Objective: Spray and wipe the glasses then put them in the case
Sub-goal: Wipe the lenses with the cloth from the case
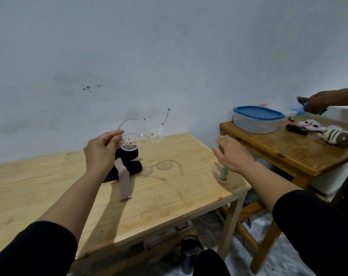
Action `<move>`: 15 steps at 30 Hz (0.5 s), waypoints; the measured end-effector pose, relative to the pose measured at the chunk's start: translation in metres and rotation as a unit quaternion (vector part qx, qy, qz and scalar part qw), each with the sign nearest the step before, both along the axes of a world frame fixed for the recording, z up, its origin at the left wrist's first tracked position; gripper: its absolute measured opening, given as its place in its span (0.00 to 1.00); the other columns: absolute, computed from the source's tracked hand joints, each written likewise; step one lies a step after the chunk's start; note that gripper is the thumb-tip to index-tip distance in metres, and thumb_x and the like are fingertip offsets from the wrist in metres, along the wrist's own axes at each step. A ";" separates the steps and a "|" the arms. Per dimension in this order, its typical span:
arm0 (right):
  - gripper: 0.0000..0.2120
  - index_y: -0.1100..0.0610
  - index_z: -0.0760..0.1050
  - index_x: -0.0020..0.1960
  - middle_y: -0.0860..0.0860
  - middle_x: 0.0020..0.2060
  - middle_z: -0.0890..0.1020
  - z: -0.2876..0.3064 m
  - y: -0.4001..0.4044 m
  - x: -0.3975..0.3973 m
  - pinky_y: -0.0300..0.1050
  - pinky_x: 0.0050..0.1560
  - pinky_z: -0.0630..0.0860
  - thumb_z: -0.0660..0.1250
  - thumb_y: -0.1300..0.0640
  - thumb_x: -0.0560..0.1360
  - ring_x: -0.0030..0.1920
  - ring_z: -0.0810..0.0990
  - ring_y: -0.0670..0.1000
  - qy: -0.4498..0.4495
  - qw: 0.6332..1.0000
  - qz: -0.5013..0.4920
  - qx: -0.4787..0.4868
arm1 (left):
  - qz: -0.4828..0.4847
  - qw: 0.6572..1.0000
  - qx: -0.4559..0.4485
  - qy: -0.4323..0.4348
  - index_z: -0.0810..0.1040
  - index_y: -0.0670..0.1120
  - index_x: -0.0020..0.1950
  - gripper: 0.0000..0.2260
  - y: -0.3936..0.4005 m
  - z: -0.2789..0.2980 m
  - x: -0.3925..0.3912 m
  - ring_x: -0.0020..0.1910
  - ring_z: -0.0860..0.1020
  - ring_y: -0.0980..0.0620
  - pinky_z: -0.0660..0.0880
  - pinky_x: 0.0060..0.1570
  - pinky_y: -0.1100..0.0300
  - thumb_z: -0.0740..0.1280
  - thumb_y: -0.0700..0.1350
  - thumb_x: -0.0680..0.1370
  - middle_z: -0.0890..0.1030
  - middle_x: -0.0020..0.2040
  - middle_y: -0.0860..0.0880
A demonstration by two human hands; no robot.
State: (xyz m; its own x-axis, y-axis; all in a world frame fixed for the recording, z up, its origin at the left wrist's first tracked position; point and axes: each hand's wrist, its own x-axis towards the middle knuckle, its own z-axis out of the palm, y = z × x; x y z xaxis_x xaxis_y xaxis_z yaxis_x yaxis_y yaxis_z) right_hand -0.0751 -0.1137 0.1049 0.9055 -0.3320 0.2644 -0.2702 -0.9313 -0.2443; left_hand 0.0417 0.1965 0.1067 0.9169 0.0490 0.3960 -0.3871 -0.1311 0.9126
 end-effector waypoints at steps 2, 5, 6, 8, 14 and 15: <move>0.26 0.58 0.59 0.74 0.55 0.75 0.62 0.008 0.009 0.008 0.51 0.71 0.60 0.53 0.46 0.81 0.75 0.58 0.54 0.001 1.000 0.016 -0.016 | 0.012 1.000 0.007 -0.005 0.82 0.50 0.51 0.07 0.004 0.003 0.000 0.34 0.79 0.70 0.72 0.41 0.79 0.66 0.42 0.77 0.82 0.41 0.53; 0.26 0.58 0.59 0.74 0.55 0.74 0.63 0.014 0.025 0.022 0.50 0.71 0.60 0.52 0.47 0.81 0.74 0.59 0.53 -0.012 0.998 0.046 -0.032 | 0.026 1.000 0.012 -0.009 0.82 0.52 0.51 0.07 0.014 0.005 -0.001 0.39 0.80 0.65 0.75 0.50 0.68 0.66 0.44 0.77 0.83 0.42 0.52; 0.26 0.58 0.59 0.74 0.55 0.74 0.63 0.014 0.032 0.028 0.49 0.70 0.60 0.52 0.47 0.81 0.74 0.60 0.54 -0.016 0.998 0.056 -0.032 | 0.027 1.000 0.009 -0.009 0.82 0.51 0.51 0.07 0.017 0.007 -0.001 0.41 0.81 0.63 0.75 0.51 0.65 0.66 0.43 0.77 0.83 0.42 0.51; 0.26 0.59 0.59 0.74 0.55 0.74 0.64 0.013 0.046 0.040 0.48 0.71 0.60 0.52 0.47 0.81 0.74 0.60 0.54 -0.021 0.996 0.077 -0.030 | 0.032 0.999 0.009 -0.009 0.82 0.51 0.51 0.07 0.027 0.009 -0.002 0.43 0.81 0.60 0.75 0.50 0.66 0.66 0.43 0.77 0.83 0.42 0.51; 0.25 0.60 0.61 0.73 0.56 0.73 0.65 -0.003 0.100 0.076 0.47 0.71 0.60 0.54 0.48 0.80 0.74 0.61 0.53 -0.018 0.989 0.145 -0.012 | 0.069 0.998 -0.001 -0.002 0.82 0.50 0.52 0.07 0.065 0.007 0.003 0.41 0.81 0.64 0.73 0.45 0.76 0.65 0.42 0.77 0.83 0.43 0.55; 0.25 0.60 0.61 0.73 0.56 0.73 0.65 -0.007 0.108 0.081 0.48 0.71 0.61 0.54 0.48 0.80 0.74 0.61 0.53 -0.015 0.988 0.153 -0.005 | 0.074 0.997 -0.002 -0.002 0.82 0.50 0.52 0.07 0.071 0.007 0.004 0.39 0.80 0.66 0.72 0.43 0.78 0.66 0.42 0.77 0.83 0.44 0.54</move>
State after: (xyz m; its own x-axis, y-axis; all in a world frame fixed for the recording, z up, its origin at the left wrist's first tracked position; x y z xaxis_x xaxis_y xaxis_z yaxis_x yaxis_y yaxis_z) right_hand 0.0055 -0.0056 0.0978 0.9548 -0.0418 0.2945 0.0310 -0.9707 -0.2384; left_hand 0.0455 0.2678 0.1133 0.8978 0.1860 0.3992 -0.3674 -0.1834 0.9118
